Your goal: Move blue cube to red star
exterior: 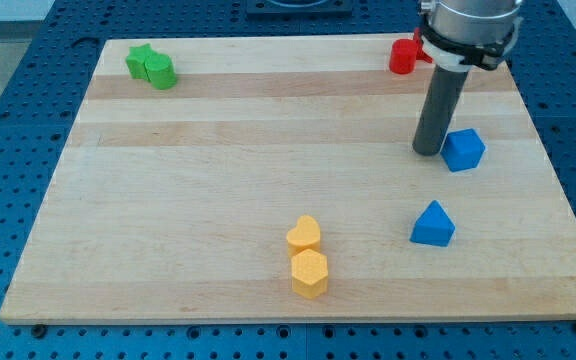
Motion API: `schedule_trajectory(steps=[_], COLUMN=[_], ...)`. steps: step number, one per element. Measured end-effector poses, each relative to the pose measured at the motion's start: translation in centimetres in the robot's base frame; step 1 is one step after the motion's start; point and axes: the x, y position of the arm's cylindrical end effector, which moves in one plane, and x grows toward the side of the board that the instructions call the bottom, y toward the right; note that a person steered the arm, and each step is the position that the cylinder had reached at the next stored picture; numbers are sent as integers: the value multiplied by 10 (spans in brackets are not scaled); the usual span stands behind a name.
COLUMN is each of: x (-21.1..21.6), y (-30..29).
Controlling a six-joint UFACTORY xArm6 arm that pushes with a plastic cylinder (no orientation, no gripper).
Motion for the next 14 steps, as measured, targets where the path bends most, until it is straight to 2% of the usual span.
schedule_trajectory(steps=[2,4,5,14], x=[-19,50,58,4], y=[-7,-11,18,65])
